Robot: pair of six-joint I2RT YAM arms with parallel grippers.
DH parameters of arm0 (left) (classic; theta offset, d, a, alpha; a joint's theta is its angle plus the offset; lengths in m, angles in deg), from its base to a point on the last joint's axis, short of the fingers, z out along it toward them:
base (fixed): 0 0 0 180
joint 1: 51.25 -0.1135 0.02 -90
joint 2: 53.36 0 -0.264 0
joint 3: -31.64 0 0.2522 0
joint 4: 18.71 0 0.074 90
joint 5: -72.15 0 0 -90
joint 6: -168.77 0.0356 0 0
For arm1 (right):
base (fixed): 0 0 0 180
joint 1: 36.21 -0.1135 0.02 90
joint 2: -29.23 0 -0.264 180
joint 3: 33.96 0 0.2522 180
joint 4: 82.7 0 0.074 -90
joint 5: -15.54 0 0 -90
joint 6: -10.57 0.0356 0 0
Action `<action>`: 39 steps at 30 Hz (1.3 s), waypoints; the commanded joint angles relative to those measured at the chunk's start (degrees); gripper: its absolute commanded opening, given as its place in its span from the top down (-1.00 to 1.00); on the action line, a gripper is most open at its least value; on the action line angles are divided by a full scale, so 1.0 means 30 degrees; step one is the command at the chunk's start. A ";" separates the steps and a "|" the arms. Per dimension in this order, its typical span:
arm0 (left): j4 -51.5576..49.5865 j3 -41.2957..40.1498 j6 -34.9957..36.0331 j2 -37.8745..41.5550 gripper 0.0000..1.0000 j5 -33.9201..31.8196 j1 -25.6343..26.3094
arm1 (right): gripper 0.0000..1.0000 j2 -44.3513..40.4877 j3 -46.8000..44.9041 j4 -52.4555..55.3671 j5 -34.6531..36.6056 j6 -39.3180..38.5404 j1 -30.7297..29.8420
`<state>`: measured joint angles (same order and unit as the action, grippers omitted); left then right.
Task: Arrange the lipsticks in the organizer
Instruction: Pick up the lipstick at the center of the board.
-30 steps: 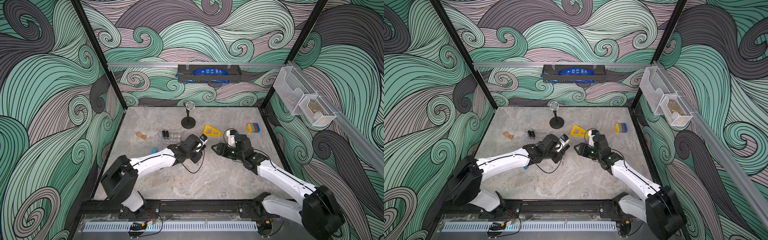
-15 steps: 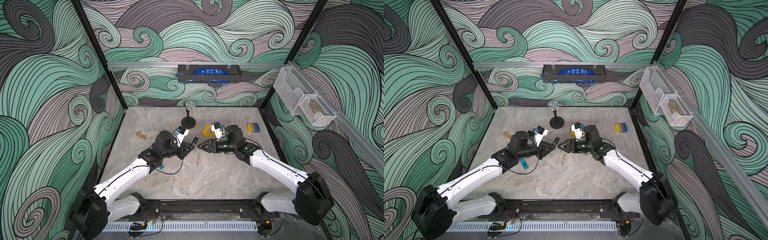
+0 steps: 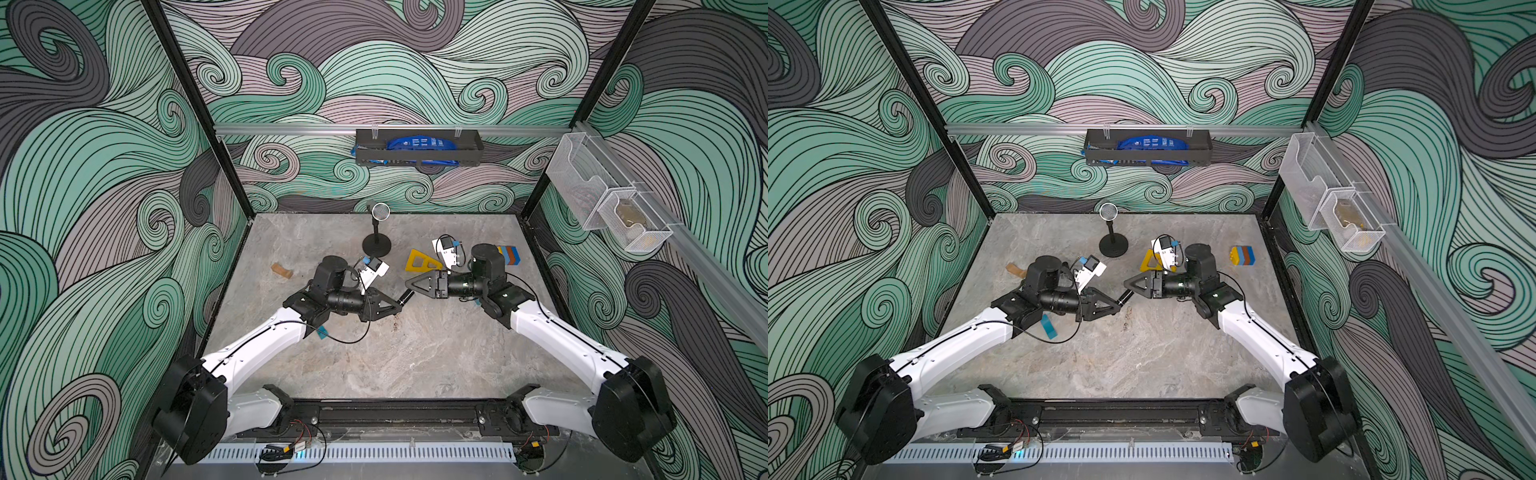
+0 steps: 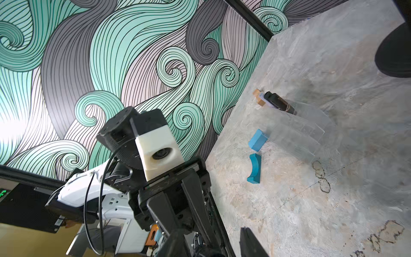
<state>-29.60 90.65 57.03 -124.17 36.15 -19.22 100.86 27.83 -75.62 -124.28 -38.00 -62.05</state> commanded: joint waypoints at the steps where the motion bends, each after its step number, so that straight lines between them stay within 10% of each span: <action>1: 0.0885 0.0751 -0.0536 -0.0058 1.00 0.1323 -0.0077 | 0.10 0.0316 -0.0222 -0.0810 -0.1835 0.0131 -0.0302; 9: 0.2228 0.0629 -0.1673 -0.0240 1.00 0.1227 -0.0074 | 0.03 0.0473 -0.0603 -0.1097 -0.2392 0.0155 -0.0586; 16: 0.2315 0.0885 -0.2007 -0.0608 0.85 0.0672 -0.0086 | 0.48 0.0734 -0.1660 -0.4395 -0.2581 0.3278 -0.0628; 24: -0.2242 -0.0008 0.2282 0.2954 -0.04 -0.8312 -0.0051 | 0.86 0.0567 -0.3199 -0.4669 0.0163 0.7129 0.1151; 31: -0.1429 -0.1479 0.7033 0.4864 -0.21 -1.5961 0.3875 | 0.99 0.0803 -0.4510 -0.5112 0.1386 1.1274 0.1438; 39: -0.2959 -0.0112 0.9497 0.3389 -0.26 -1.7256 0.5942 | 1.00 0.0454 -0.5015 -0.4954 0.1088 1.2278 0.1242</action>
<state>-35.89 87.00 80.33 -112.67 -11.68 -2.59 103.36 13.12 -89.74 -121.36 -3.18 -57.79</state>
